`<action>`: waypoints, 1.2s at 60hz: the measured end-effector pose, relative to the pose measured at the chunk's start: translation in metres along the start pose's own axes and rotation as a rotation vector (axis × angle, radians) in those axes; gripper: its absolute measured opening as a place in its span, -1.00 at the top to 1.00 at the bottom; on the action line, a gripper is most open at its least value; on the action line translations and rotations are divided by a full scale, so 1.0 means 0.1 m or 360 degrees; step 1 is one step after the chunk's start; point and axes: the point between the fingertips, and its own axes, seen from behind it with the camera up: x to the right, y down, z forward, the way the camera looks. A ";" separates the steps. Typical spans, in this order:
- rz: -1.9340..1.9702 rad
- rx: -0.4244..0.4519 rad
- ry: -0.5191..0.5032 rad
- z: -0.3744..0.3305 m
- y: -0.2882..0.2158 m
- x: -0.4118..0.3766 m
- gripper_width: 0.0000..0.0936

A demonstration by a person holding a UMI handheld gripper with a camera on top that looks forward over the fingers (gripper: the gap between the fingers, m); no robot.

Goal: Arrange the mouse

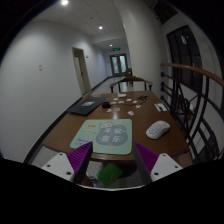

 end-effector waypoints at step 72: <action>0.0071 -0.0125 0.0519 1.66 -0.44 2.04 0.25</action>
